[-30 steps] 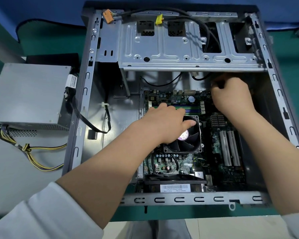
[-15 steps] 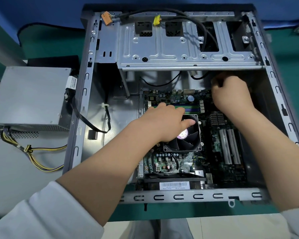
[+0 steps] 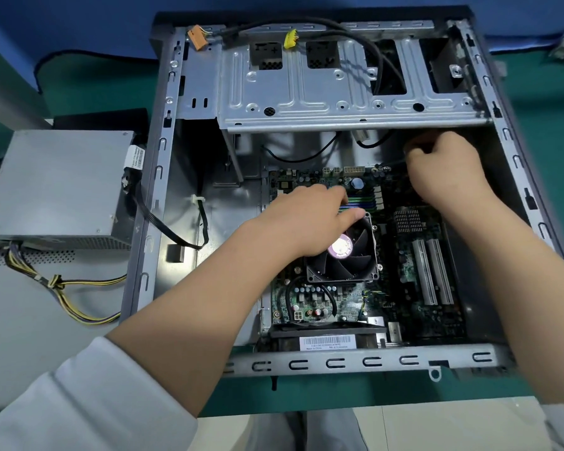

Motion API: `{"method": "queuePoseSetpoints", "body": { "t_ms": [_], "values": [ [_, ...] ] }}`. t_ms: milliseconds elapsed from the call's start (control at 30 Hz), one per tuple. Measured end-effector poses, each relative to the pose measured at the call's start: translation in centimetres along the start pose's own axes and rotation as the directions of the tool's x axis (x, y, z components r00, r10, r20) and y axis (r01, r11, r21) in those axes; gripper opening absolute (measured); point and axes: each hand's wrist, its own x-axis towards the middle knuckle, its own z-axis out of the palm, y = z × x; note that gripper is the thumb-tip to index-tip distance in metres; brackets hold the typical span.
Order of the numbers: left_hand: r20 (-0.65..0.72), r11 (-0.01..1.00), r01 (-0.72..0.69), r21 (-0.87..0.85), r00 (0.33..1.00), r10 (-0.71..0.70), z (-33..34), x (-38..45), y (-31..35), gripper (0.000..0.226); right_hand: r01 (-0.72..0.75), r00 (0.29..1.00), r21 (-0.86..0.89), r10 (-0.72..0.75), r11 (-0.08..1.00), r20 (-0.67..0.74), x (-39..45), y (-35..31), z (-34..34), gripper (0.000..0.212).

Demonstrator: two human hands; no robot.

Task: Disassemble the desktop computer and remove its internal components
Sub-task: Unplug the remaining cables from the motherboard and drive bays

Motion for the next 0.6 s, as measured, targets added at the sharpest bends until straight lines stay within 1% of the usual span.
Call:
{"method": "queuePoseSetpoints", "body": {
  "t_ms": [67, 100, 133, 167, 200, 233, 267, 333, 400, 433, 500, 533, 600],
  "values": [
    [-0.088, 0.997, 0.006, -0.074, 0.996, -0.012, -0.2, 0.2, 0.0, 0.045, -0.01, 1.0, 0.028, 0.01, 1.0, -0.005, 0.0, 0.1, -0.4, 0.022],
    [-0.137, 0.993, 0.012, -0.114, 0.99, -0.028, -0.3, 0.4, 0.0, 0.041, -0.022, 1.0, 0.077, 0.021, 0.997, 0.008, 0.0, 0.1, -0.6, 0.02],
    [-0.18, 0.986, 0.023, -0.166, 0.982, -0.054, -0.3, 0.6, -0.1, 0.038, -0.05, 0.998, 0.179, 0.043, 0.983, 0.039, -0.1, 0.0, -0.8, 0.015],
    [-0.211, 0.971, 0.041, -0.237, 0.973, -0.093, -0.4, 0.8, -0.2, 0.036, -0.104, 0.992, 0.31, 0.077, 0.945, 0.097, -0.3, -0.3, -1.1, 0.01],
    [-0.224, 0.945, 0.062, -0.321, 0.964, -0.139, -0.5, 1.0, -0.3, 0.035, -0.171, 0.98, 0.431, 0.106, 0.886, 0.171, -0.6, -0.6, -1.4, 0.008],
    [-0.231, 0.914, 0.079, -0.399, 0.956, -0.183, -0.6, 1.1, -0.4, 0.034, -0.233, 0.962, 0.521, 0.118, 0.821, 0.245, -0.7, -0.7, -1.7, 0.01],
    [-0.239, 0.888, 0.089, -0.451, 0.947, -0.216, -0.7, 1.3, -0.6, 0.033, -0.28, 0.945, 0.573, 0.115, 0.77, 0.307, -0.9, -0.9, -2.0, 0.011],
    [-0.25, 0.851, 0.086, -0.518, 0.936, -0.246, -0.9, 1.4, -0.8, 0.036, -0.341, 0.913, 0.612, 0.097, 0.714, 0.395, -1.1, -1.2, -2.3, 0.008],
    [-0.253, 0.814, 0.052, -0.579, 0.937, -0.24, -1.1, 1.3, -0.9, 0.041, -0.38, 0.888, 0.617, 0.085, 0.689, 0.452, -1.3, -1.4, -2.5, 0.007],
    [-0.251, 0.792, 0.031, -0.61, 0.94, -0.231, -1.0, 1.3, -0.9, 0.037, -0.395, 0.877, 0.615, 0.079, 0.683, 0.475, -1.4, -1.4, -2.5, 0.008],
    [-0.251, 0.736, -0.008, -0.677, 0.943, -0.22, -1.0, 1.2, -0.9, 0.018, -0.413, 0.859, 0.608, 0.067, 0.678, 0.508, -1.5, -1.4, -2.5, 0.008],
    [-0.256, 0.709, -0.024, -0.705, 0.941, -0.222, -1.0, 1.1, -0.8, 0.013, -0.419, 0.852, 0.608, 0.061, 0.675, 0.519, -1.5, -1.4, -2.5, 0.008],
    [-0.252, 0.653, -0.045, -0.756, 0.941, -0.227, -1.1, 1.0, -0.8, 0.012, -0.431, 0.841, 0.608, 0.053, 0.667, 0.538, -1.4, -1.4, -2.5, 0.007]
  ]
}}
